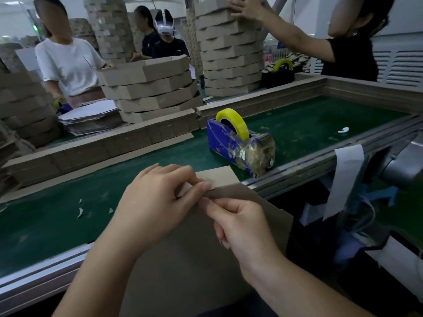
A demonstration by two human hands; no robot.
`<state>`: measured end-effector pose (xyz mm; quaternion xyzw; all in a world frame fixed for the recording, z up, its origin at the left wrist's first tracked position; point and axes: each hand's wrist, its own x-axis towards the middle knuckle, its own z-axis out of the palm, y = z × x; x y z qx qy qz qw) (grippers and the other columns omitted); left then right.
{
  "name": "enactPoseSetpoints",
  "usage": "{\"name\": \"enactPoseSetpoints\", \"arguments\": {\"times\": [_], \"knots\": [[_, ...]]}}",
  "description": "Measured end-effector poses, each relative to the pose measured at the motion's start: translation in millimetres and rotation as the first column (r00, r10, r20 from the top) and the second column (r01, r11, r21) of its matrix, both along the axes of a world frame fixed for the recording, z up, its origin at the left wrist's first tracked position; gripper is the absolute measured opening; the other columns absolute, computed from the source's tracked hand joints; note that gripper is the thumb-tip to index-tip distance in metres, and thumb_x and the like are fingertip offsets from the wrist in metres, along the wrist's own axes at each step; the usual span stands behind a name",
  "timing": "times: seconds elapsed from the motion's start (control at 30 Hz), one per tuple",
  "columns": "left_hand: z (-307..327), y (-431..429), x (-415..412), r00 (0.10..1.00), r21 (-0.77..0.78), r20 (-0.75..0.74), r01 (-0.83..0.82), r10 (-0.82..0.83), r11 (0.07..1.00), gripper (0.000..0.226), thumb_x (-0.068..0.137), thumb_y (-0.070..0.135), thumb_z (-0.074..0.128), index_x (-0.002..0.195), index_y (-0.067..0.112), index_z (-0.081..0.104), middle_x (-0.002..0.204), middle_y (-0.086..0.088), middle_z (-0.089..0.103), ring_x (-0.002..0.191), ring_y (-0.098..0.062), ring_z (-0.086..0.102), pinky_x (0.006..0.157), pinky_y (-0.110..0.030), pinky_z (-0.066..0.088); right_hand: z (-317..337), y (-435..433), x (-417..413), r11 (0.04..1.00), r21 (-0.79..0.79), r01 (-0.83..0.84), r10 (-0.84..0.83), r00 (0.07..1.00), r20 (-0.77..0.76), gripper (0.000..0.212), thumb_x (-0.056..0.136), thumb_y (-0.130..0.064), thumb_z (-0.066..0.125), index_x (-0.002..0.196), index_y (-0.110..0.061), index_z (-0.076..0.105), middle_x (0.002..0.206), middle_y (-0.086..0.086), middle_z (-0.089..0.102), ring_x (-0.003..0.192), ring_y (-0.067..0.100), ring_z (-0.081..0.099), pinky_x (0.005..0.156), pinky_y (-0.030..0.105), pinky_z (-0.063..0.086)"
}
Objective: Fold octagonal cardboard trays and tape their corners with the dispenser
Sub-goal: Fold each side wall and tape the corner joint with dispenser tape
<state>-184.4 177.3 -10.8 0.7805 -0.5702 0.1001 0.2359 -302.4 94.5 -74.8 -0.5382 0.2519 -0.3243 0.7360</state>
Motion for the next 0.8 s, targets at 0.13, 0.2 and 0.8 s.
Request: {"name": "enactPoseSetpoints", "arguments": {"times": [0.13,0.2,0.8], "knots": [[-7,-4,-4,0.998,-0.103,0.047,-0.038,0.043,0.994,0.039,0.08,0.06,0.05,0.079,0.025,0.068,0.098,0.016,0.068,0.091,-0.015,0.062,0.067,-0.039,0.052,0,-5,-9,0.988,0.022,-0.15,0.151,0.969,-0.196,0.036,0.082,-0.036,0.07,0.073,-0.001,0.073,0.04,0.001,0.047,0.032,0.01,0.036,0.036,0.017,0.028],[-10,1,1,0.998,-0.12,0.065,0.012,-0.004,0.993,0.044,0.081,0.062,0.049,0.081,0.023,0.07,0.1,0.015,0.068,0.093,-0.016,0.063,0.065,-0.042,0.054,-3,-11,-18,0.983,-0.109,-0.149,0.111,0.948,-0.298,0.042,0.081,-0.045,0.069,0.062,-0.008,0.072,0.036,-0.003,0.046,0.03,0.008,0.037,0.038,0.018,0.029],[11,14,-9,0.988,0.034,0.145,0.044,-0.048,0.998,0.055,0.076,0.082,0.039,0.121,0.053,0.047,0.113,0.025,0.058,0.098,-0.003,0.056,0.064,-0.016,0.037,41,-109,-20,0.69,-0.461,-0.558,0.269,0.788,-0.553,0.045,0.077,-0.07,0.047,0.082,-0.036,0.076,0.084,-0.016,0.074,0.08,0.0,0.069,0.076,0.016,0.048]]}}
